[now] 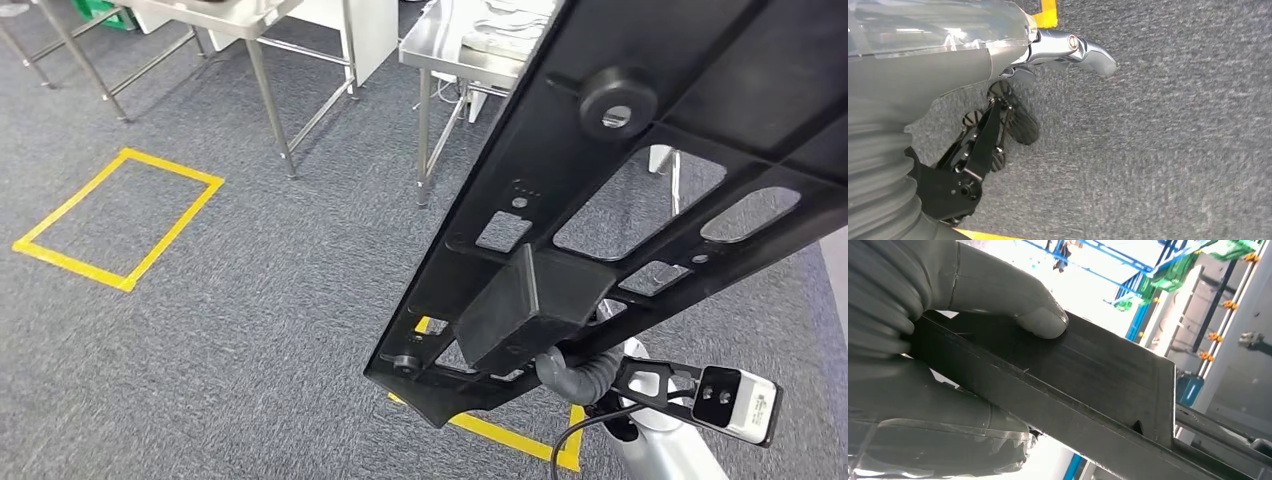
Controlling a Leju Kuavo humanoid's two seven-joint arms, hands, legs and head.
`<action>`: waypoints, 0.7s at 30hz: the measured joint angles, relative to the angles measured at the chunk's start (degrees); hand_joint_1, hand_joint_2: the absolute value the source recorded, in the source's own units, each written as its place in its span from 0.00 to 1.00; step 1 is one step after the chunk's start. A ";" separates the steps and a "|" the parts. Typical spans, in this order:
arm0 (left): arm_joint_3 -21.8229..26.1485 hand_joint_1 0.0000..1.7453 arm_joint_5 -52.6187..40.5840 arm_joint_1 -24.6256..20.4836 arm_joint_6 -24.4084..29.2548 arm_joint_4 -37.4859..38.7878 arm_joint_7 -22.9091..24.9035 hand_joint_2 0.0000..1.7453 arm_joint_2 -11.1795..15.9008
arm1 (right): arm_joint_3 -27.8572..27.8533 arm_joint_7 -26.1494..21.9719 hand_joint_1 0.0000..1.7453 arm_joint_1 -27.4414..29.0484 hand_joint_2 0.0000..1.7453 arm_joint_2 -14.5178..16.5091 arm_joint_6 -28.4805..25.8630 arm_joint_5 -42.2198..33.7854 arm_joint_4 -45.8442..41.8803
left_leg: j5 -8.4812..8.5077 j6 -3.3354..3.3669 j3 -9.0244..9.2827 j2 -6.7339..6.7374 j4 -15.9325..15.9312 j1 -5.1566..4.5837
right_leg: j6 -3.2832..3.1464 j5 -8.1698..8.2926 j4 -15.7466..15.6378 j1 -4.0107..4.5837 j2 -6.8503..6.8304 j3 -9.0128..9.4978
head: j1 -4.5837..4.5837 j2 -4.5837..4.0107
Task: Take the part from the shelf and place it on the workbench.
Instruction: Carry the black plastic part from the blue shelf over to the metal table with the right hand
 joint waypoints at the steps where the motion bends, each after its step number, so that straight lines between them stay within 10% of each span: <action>1: 0.03 0.00 -0.01 -0.07 0.07 -0.01 0.04 1.00 0.01 | 0.38 0.00 1.00 -0.03 1.00 0.03 -0.15 0.18 0.05 | -0.17 -0.31 0.23 0.56 -0.12 -0.05 | -0.22 0.15 -0.30 -0.22 0.72 0.14 | -0.01 0.00; 4: 0.17 0.00 -0.04 -0.20 0.32 -0.01 0.14 1.00 -0.03 | 1.39 -0.02 1.00 -0.49 1.00 0.35 -0.43 0.22 0.28 | -2.73 -0.96 -0.91 -2.17 3.75 -0.04 | -0.93 0.77 -1.63 -0.97 2.57 1.13 | -0.01 0.00; 8: 0.38 0.00 -0.03 0.23 0.37 0.00 0.02 1.00 -0.08 | 2.54 0.01 1.00 -1.06 1.00 0.83 -0.64 -0.02 1.05 | -6.29 -1.23 -7.26 -5.44 15.30 0.11 | -1.29 0.69 -1.64 -0.91 5.49 1.37 | -0.01 0.00; 12: 0.42 0.00 0.00 0.32 0.19 0.00 -0.14 1.00 0.00 | 3.16 0.00 1.00 -1.57 1.00 1.04 -0.79 -0.10 1.64 | 1.06 -0.86 -3.68 -7.90 4.21 0.25 | -0.75 0.12 -0.81 -0.93 8.36 1.46 | -0.01 0.00; 16: 0.44 0.00 -0.05 0.09 0.13 -0.01 -0.16 1.00 0.00 | 3.57 0.02 1.00 -1.87 1.00 1.19 -0.90 -0.25 1.79 | 1.97 0.21 -2.14 -8.85 0.25 0.23 | 0.51 -0.06 -0.19 -1.12 10.44 0.58 | -0.01 0.00; 21: 0.51 0.00 0.00 0.10 0.17 -0.02 -0.15 1.00 -0.14 | 3.71 0.00 1.00 -2.43 1.00 1.23 -0.85 -0.65 1.93 | 2.03 1.49 -1.73 -5.77 -0.33 0.40 | 2.07 -5.01 9.29 -1.29 4.68 -4.22 | 0.01 0.00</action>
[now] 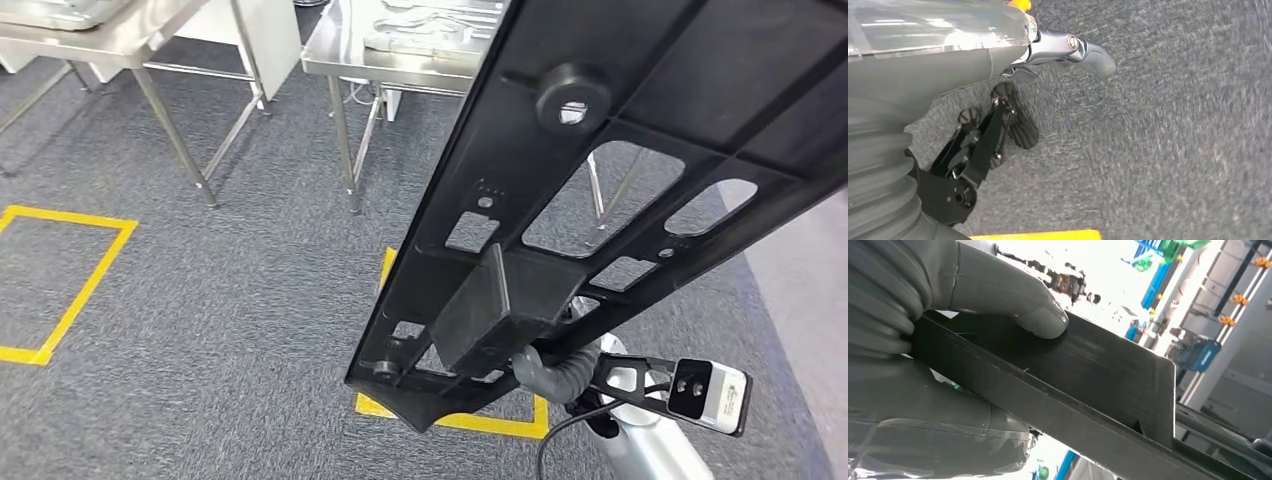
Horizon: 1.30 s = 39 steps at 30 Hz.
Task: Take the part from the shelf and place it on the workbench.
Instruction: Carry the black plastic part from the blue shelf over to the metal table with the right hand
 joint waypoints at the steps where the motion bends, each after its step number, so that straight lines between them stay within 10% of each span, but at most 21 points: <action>1: 0.04 0.00 0.00 0.05 -0.01 0.00 0.00 1.00 0.00 | 0.04 0.00 1.00 -0.03 1.00 0.02 0.01 -0.03 0.13 | -0.10 0.05 0.02 0.66 0.01 -0.04 | 0.23 -1.16 3.29 -0.21 -0.55 -1.78 | 0.00 0.00; 3: 0.10 0.00 0.00 0.07 -0.12 0.00 -0.03 1.00 -0.01 | 0.11 0.01 1.00 0.00 1.00 0.03 0.06 -0.17 0.42 | -0.34 0.00 0.17 1.97 0.02 -0.07 | 0.42 -0.66 5.07 -0.48 -1.02 -2.95 | 0.00 0.00; 8: 0.17 0.00 0.00 -0.02 -0.54 0.00 -0.44 1.00 -0.02 | 0.10 -0.01 1.00 -0.20 1.00 -0.01 0.22 -0.84 0.57 | -1.17 -0.99 1.30 4.68 -0.02 -0.31 | -0.98 5.65 -9.46 0.45 -4.66 4.41 | 0.00 0.00; 11: 0.21 0.00 0.00 -0.18 -0.73 0.00 -0.62 1.00 -0.01 | 0.01 0.00 1.00 -0.31 1.00 -0.17 0.27 -1.09 0.60 | -1.61 -1.95 2.01 5.93 -0.34 -0.32 | -1.85 5.61 -10.23 0.51 -3.27 4.64 | -0.01 0.00; 16: 0.33 0.00 -0.05 -0.03 -0.95 0.01 -0.72 1.00 -0.01 | -0.05 -0.01 1.00 -1.22 1.00 -0.39 0.64 -1.73 1.04 | -8.01 -2.74 -3.54 0.72 12.14 -0.10 | -3.00 5.95 -11.28 0.02 -0.21 5.58 | -0.02 0.00; 18: 0.43 0.00 -0.02 0.09 -0.90 0.00 -0.75 1.00 0.01 | -0.05 0.01 1.00 -1.37 1.00 -0.40 0.74 -1.87 1.38 | -8.18 -2.84 -5.82 0.28 15.65 -0.07 | -3.08 5.77 -11.04 0.08 1.22 5.65 | -0.02 0.00; 22: 0.74 0.00 -0.02 0.07 -0.85 0.00 -0.75 1.00 0.02 | -0.04 0.01 1.00 -2.20 1.00 -0.40 0.34 -1.99 1.88 | -0.87 -2.50 -1.47 -1.45 3.65 0.17 | -2.43 4.93 -9.82 0.08 3.85 5.66 | -0.02 0.00; 26: 0.85 0.00 -0.32 -0.51 -1.43 0.00 -0.60 1.00 0.09 | 0.75 0.05 1.00 -4.73 1.00 -0.88 -3.50 -3.22 2.53 | -0.25 -1.33 -0.45 -1.88 0.70 -0.03 | -1.20 4.70 -9.31 -0.11 4.68 4.84 | -0.01 0.00; 30: 0.85 0.00 0.01 -0.79 -1.99 0.00 -0.33 1.00 0.33 | 2.41 0.08 1.00 -8.05 1.00 -2.00 -6.36 -4.91 2.79 | 0.03 -0.19 -0.03 -1.06 0.06 0.17 | 0.12 0.84 -2.08 -0.16 -0.11 1.38 | 0.00 0.00; 33: 0.85 0.00 0.00 -0.66 -2.06 0.00 -0.18 1.00 0.52 | 3.82 0.33 1.00 -9.32 1.00 -2.71 -7.67 -5.88 3.14 | -0.25 -0.11 0.10 -0.49 0.07 0.15 | 0.64 -1.34 6.16 -0.70 -0.92 -3.35 | 0.00 0.00; 37: 0.77 0.00 0.00 -0.76 -2.19 0.00 -0.07 1.00 0.60 | 6.04 1.22 1.00 -12.80 1.00 -4.30 -10.22 -8.18 3.45 | -0.96 -0.76 0.92 0.02 0.09 0.06 | 0.32 5.52 -5.20 -0.85 -1.46 1.53 | 0.00 0.00; 39: 0.70 0.00 0.00 -0.82 -2.21 0.00 -0.15 1.00 0.69 | 6.87 1.04 1.00 -13.92 1.00 -4.89 -11.05 -8.53 3.46 | -1.31 -1.44 1.21 0.15 -0.06 -0.05 | -0.36 6.16 -9.21 -0.44 -1.59 3.46 | -0.01 0.00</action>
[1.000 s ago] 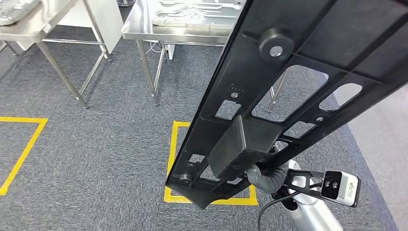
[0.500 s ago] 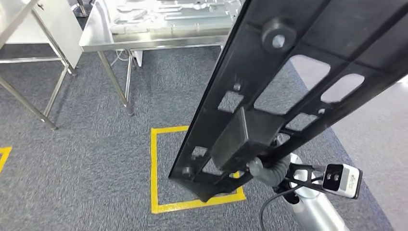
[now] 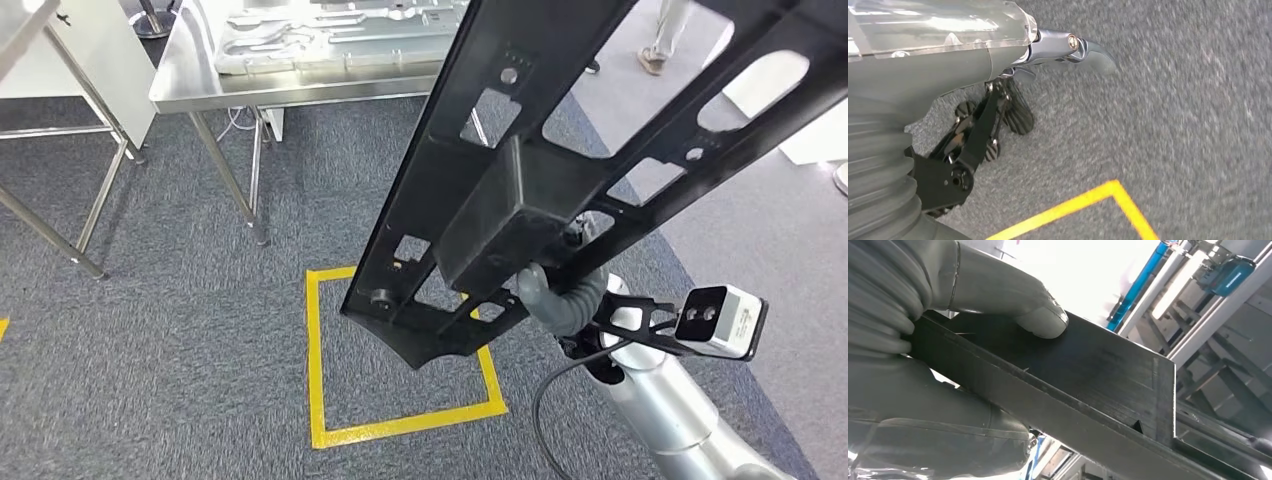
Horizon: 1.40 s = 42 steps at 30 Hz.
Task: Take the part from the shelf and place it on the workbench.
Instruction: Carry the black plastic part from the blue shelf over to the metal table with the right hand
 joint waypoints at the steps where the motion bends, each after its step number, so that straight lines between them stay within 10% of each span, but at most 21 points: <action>1: -0.03 0.00 0.00 -0.01 -0.01 0.00 -0.07 1.00 0.04 | 0.33 -0.22 1.00 -0.10 1.00 -0.21 -0.31 0.15 0.00 | -0.14 -0.38 0.16 0.08 -0.16 -0.04 | -0.37 -0.36 -0.31 0.22 0.13 0.19 | 0.00 0.00; 5: -0.29 0.00 0.00 0.03 0.05 0.00 -0.49 1.00 0.09 | 1.16 -0.98 1.00 0.78 1.00 -0.93 -0.45 1.47 -0.26 | -2.21 -1.40 -0.65 0.20 3.08 0.06 | -1.99 -0.64 -1.21 -0.08 0.53 1.53 | -0.01 0.00; 9: -0.48 0.00 0.00 0.54 0.21 0.00 -0.62 1.00 0.10 | 1.14 -1.05 1.00 2.73 1.00 -1.70 0.43 1.86 -0.48 | -6.16 -1.46 -8.33 0.10 16.05 0.10 | -2.86 -1.76 -1.20 0.49 0.87 2.74 | -0.02 0.00; 14: -0.52 0.00 -0.05 0.81 0.21 0.00 -1.05 1.00 0.25 | -0.84 -1.06 1.00 5.05 1.00 -2.63 3.09 2.17 -1.18 | 2.84 -0.18 -4.17 -0.05 3.17 -0.29 | -2.34 -3.86 -1.09 1.07 1.47 5.15 | -0.01 0.00; 19: -0.73 0.00 0.01 0.74 0.20 0.00 -1.42 1.00 0.36 | -3.61 -1.04 1.00 7.73 1.00 -2.81 4.98 3.87 -2.41 | 2.04 1.24 -1.81 -0.17 -0.29 -0.35 | -0.72 -4.51 0.27 0.91 1.36 5.28 | 0.00 0.00; 24: -0.87 0.00 0.00 0.73 0.17 0.00 -1.45 1.00 0.34 | -4.95 -1.06 1.00 8.89 1.00 -2.84 5.23 4.32 -2.73 | 0.89 1.76 0.02 -0.06 -0.83 -0.16 | 0.71 -8.91 14.13 -0.01 0.93 -4.11 | 0.01 0.00; 29: -0.95 0.00 0.01 0.70 0.10 0.00 -1.37 1.00 0.33 | -5.74 -1.05 1.00 9.29 1.00 -2.89 5.32 4.20 -2.67 | -1.18 0.68 2.79 -0.06 -0.85 0.06 | 0.91 0.44 1.99 -0.42 0.20 -1.69 | 0.01 0.00; 34: -1.03 0.00 0.00 0.37 0.01 0.00 -1.25 1.00 0.33 | -5.88 -1.03 1.00 8.76 1.00 -3.06 4.97 3.48 -2.41 | -2.13 -1.04 3.61 0.19 0.00 0.03 | -1.47 0.38 -0.74 0.05 0.31 -0.06 | -0.01 0.00; 39: -1.04 0.00 -0.05 0.13 -0.08 0.00 -1.19 1.00 0.44 | -5.87 -1.05 1.00 8.30 1.00 -3.16 4.70 3.06 -2.40 | -7.48 -1.40 -5.49 0.08 14.75 0.21 | -2.83 -0.68 -1.11 0.43 0.52 1.64 | -0.02 0.00; 42: -1.04 0.00 -0.02 0.47 -0.05 0.01 -1.13 1.00 0.46 | -5.80 -1.05 1.00 8.52 1.00 -3.18 4.15 3.03 -2.40 | -4.42 -0.96 -6.89 0.06 12.00 0.10 | -2.94 -1.81 -1.06 0.86 0.93 3.11 | -0.02 0.00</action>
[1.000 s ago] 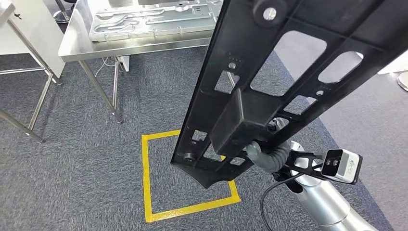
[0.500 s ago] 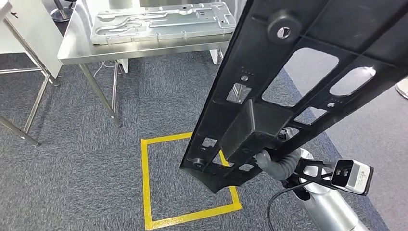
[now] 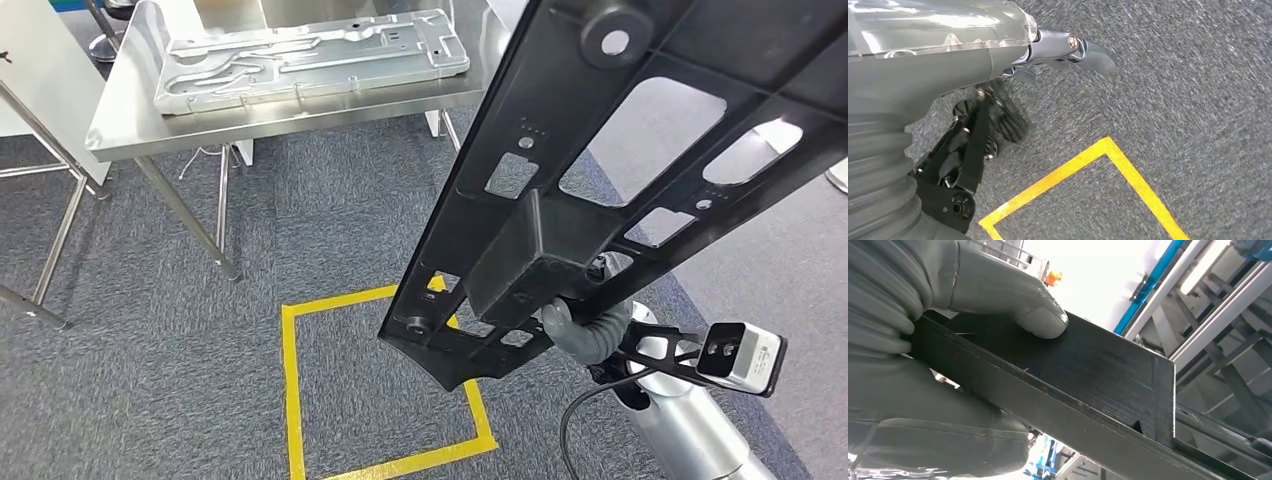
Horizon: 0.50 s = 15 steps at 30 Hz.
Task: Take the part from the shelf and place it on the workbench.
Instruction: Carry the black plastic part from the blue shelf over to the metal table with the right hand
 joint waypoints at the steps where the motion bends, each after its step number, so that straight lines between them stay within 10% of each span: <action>1: 0.00 0.00 0.01 0.05 0.03 0.00 0.00 1.00 0.03 | 0.04 0.00 1.00 0.05 1.00 -0.01 -0.23 0.01 0.00 | 3.10 0.44 0.98 -0.01 -3.97 -0.15 | 0.03 -0.46 0.01 0.12 0.07 0.59 | 0.00 0.00; 4: -0.01 0.00 -0.07 0.08 0.09 0.01 -0.03 1.00 0.24 | 0.25 0.03 1.00 0.42 1.00 -0.04 -0.99 0.40 -0.09 | 7.13 1.33 2.88 -0.05 -11.01 -0.79 | 0.64 -1.59 0.22 0.34 0.22 1.43 | 0.00 0.00; 8: -0.02 0.00 0.02 0.08 0.25 0.02 -0.09 1.00 0.21 | 0.41 0.02 1.00 1.25 1.00 -0.06 -1.56 1.76 -0.97 | 7.42 2.14 4.10 -0.08 -12.15 -0.51 | 2.06 -3.05 1.28 0.27 0.11 1.57 | 0.01 0.00; 12: -0.02 0.00 0.02 -0.08 0.42 0.02 0.01 1.00 0.16 | 0.61 0.01 1.00 1.43 1.00 -0.05 -2.43 3.25 -1.28 | 6.70 2.67 5.28 -0.07 -12.73 -0.26 | 3.31 -7.70 13.76 -0.69 -0.13 -5.87 | 0.00 0.00; 15: -0.01 0.00 0.02 0.03 0.59 0.02 0.01 1.00 0.07 | 0.97 0.02 1.00 1.52 1.00 -0.05 -3.09 3.78 -1.17 | 5.60 2.21 6.54 -0.74 -12.66 -0.04 | 4.09 -3.99 13.21 -1.52 -0.23 -7.74 | 0.00 0.00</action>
